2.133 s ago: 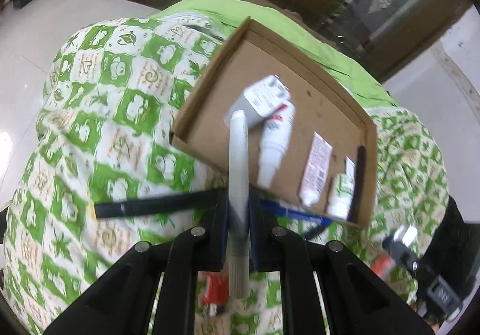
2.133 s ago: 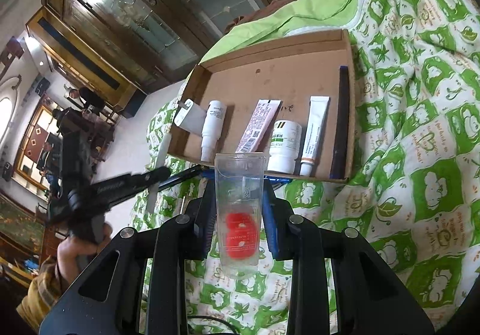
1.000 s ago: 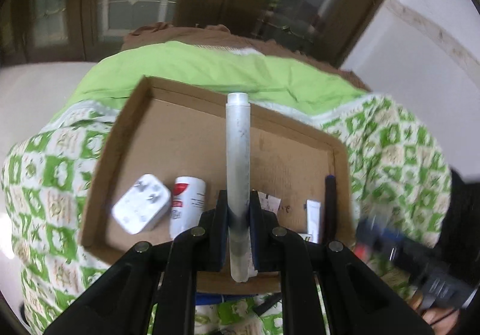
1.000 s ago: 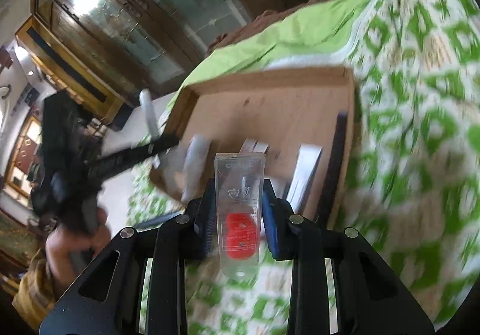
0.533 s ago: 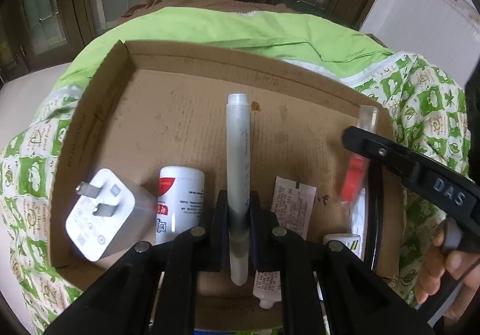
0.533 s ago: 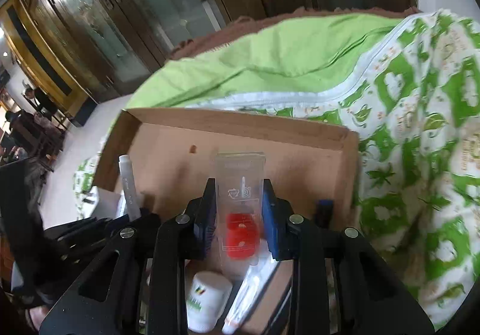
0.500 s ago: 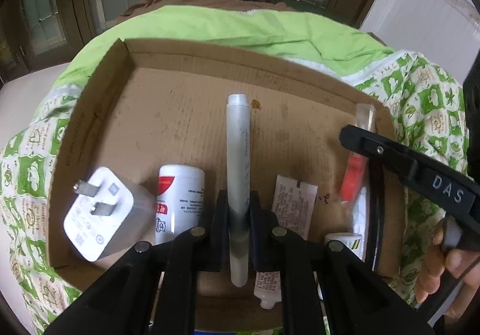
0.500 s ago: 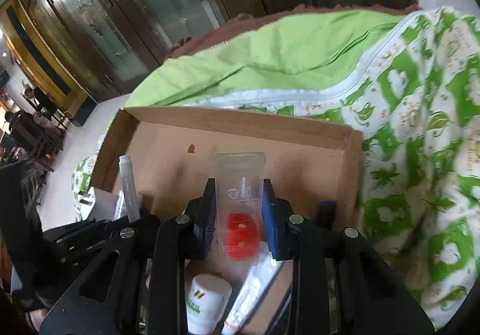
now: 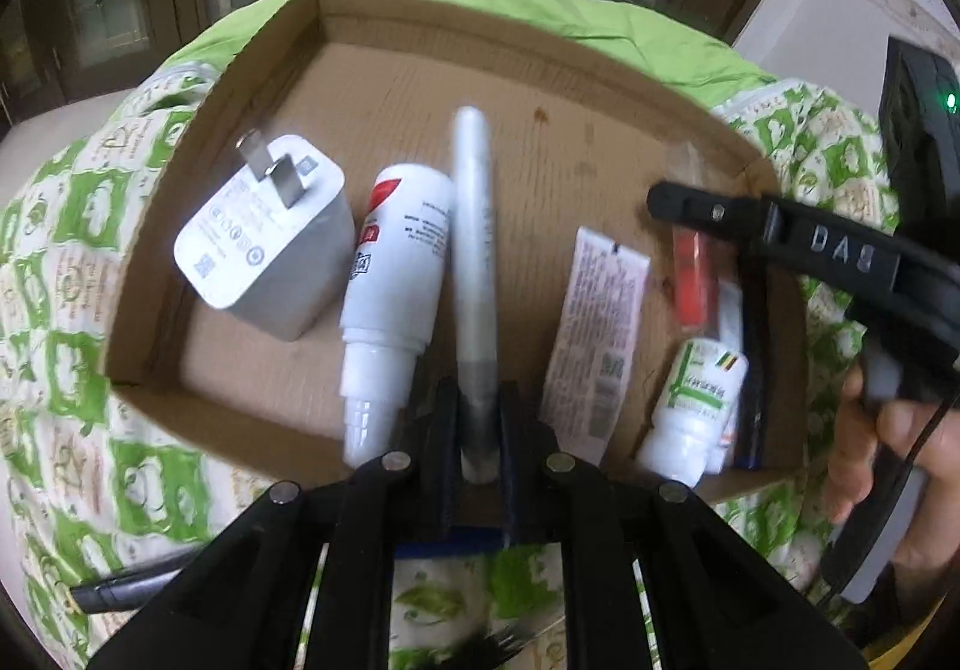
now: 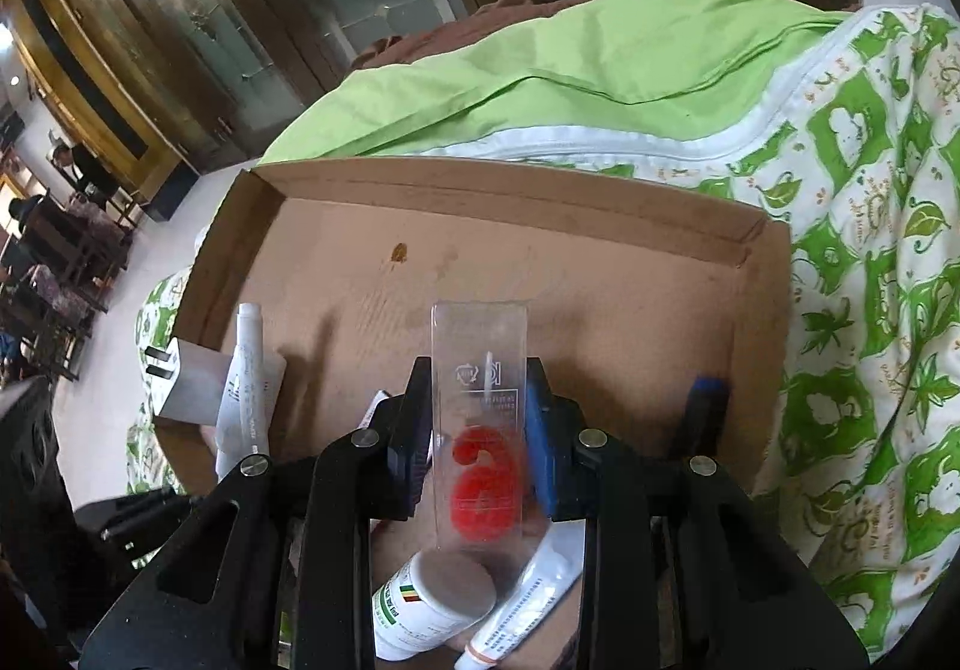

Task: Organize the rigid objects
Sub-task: 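Carry the white marker and clear box over the tray and release both, then move both tools back toward the red-capped tube and blue pen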

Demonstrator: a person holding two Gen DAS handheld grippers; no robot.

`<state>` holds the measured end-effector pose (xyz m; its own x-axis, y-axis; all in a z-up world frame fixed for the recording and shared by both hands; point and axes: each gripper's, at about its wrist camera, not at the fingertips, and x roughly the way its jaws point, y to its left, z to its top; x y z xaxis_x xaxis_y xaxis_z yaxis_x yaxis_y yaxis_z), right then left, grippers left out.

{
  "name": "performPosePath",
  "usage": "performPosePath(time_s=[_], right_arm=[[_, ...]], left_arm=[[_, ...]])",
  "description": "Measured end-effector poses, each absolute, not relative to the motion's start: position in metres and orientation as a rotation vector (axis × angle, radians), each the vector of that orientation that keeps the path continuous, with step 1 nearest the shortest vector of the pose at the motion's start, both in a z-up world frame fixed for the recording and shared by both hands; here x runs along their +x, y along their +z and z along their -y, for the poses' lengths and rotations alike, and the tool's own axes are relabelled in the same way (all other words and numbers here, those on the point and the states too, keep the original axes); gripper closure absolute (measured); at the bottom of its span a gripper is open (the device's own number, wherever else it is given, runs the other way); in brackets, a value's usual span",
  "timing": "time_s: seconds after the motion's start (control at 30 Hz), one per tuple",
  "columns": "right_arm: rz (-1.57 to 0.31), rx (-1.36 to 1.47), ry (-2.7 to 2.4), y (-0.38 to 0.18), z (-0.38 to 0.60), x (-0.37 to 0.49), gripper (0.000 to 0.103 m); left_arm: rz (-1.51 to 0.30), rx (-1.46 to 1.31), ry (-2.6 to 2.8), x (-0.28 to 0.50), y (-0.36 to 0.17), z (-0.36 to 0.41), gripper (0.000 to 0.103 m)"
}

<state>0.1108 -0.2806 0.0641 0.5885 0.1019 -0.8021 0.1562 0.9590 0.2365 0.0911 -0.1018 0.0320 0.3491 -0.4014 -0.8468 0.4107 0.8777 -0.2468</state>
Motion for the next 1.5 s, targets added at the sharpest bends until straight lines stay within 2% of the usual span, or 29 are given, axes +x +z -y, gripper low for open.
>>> performPosePath(time_s=[0.07,0.17,0.4,0.5,0.57,0.63,0.87,0.9,1.0,1.17,1.33,1.4,1.43,1.5], right_arm=[[-0.930,0.295,-0.035,0.064,0.280,0.109,0.073],[-0.914,0.297,-0.045,0.066,0.282,0.105,0.056],[-0.864,0.345,-0.051,0.081,0.291,0.079,0.055],[-0.835,0.405,-0.014,0.095,0.290,0.057,0.055],[-0.824,0.430,0.032,0.101,0.285,0.043,0.055],[-0.830,0.428,0.106,0.104,0.272,0.029,0.055],[-0.964,0.174,0.380,0.084,0.173,0.012,0.055],[-0.972,0.131,0.395,0.080,0.162,0.011,0.057],[-0.997,-0.029,0.408,0.066,0.130,0.011,0.064],[-0.983,-0.354,0.309,0.041,0.099,0.015,0.067],[-1.009,-0.532,0.270,0.010,0.093,0.034,0.069],[-1.015,-0.529,0.268,0.006,0.094,0.039,0.071],[-1.022,-0.498,0.261,0.007,0.096,0.041,0.073],[-1.038,-0.438,0.251,0.010,0.103,0.044,0.076]], left_arm=[[-1.088,0.035,-0.524,0.090,0.033,0.104,0.091],[-1.076,0.046,-0.515,0.093,0.039,0.107,0.091],[-1.001,0.049,-0.530,0.080,0.065,0.085,0.087],[-0.967,0.054,-0.528,0.055,0.074,0.058,0.074],[-0.965,0.017,-0.513,0.042,0.072,0.038,0.059],[-0.980,-0.030,-0.493,0.029,0.067,0.017,0.057],[-1.076,-0.148,-0.407,-0.015,0.031,-0.033,0.056],[-1.090,-0.155,-0.402,-0.016,0.029,-0.034,0.056],[-1.065,-0.151,-0.429,-0.018,0.034,-0.027,0.056],[-1.066,-0.089,-0.458,-0.017,0.027,-0.005,0.056],[-1.061,0.003,-0.458,-0.008,0.017,0.019,0.057],[-1.062,0.046,-0.448,-0.006,0.012,0.026,0.063],[-1.061,0.071,-0.432,-0.005,0.010,0.029,0.072],[-1.068,0.054,-0.421,-0.003,0.010,0.026,0.078]])
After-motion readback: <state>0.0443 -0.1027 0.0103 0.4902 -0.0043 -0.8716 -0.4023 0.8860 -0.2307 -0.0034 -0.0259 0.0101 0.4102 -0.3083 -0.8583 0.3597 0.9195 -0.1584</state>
